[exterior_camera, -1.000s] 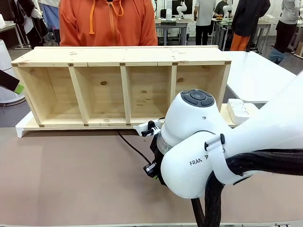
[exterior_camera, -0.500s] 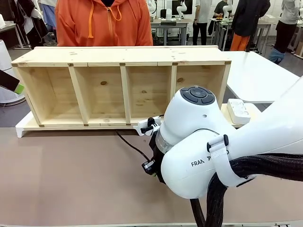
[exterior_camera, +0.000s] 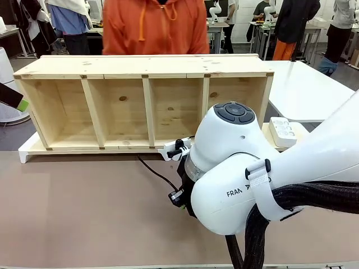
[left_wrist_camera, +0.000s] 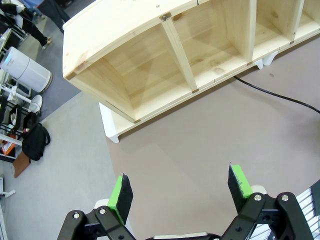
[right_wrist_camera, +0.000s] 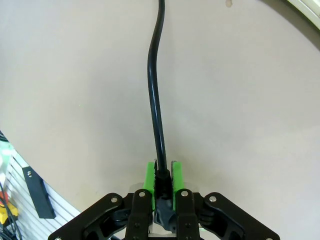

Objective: Perform cable management.
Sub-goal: Pull the grasped Power Cable to the location of the Power Strip.

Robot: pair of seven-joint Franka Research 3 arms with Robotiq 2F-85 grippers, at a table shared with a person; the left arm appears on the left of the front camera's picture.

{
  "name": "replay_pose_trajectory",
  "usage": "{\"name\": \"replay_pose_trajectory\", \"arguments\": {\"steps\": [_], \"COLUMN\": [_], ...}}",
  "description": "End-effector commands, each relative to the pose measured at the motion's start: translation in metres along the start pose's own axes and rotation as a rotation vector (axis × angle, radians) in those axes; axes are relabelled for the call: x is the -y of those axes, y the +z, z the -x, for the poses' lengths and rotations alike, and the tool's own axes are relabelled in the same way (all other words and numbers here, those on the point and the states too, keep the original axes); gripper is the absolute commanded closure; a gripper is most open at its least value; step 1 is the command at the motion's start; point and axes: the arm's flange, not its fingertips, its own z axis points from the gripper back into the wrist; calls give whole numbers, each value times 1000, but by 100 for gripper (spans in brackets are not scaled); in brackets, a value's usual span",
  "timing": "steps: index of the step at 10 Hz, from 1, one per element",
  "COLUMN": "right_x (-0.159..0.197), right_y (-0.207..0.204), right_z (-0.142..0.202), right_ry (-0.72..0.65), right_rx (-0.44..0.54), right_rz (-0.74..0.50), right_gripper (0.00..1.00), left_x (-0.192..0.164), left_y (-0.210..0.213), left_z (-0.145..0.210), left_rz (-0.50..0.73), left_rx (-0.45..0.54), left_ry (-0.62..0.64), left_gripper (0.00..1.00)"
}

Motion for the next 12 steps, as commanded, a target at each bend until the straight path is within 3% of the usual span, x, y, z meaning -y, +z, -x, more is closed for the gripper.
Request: {"name": "replay_pose_trajectory", "arguments": {"steps": [1,5,9,12], "right_x": [21,106,158,186], "right_y": [10,65,107,119], "right_z": [13,81,132,164], "right_ry": [-21,-212,-353,-428], "right_rx": [-2,75,174,184], "right_rz": [12,-5,1,29], "right_gripper": [84,84,84,84], "left_x": [0,0,0,0], "left_y": [-1,-1,-1,-1], "left_z": [-1,-1,-1,-1], "left_rz": [-2,-2,-2,-2], "left_rx": [3,3,3,3], "left_ry": [4,4,4,4], "left_gripper": [0,0,0,0]}}
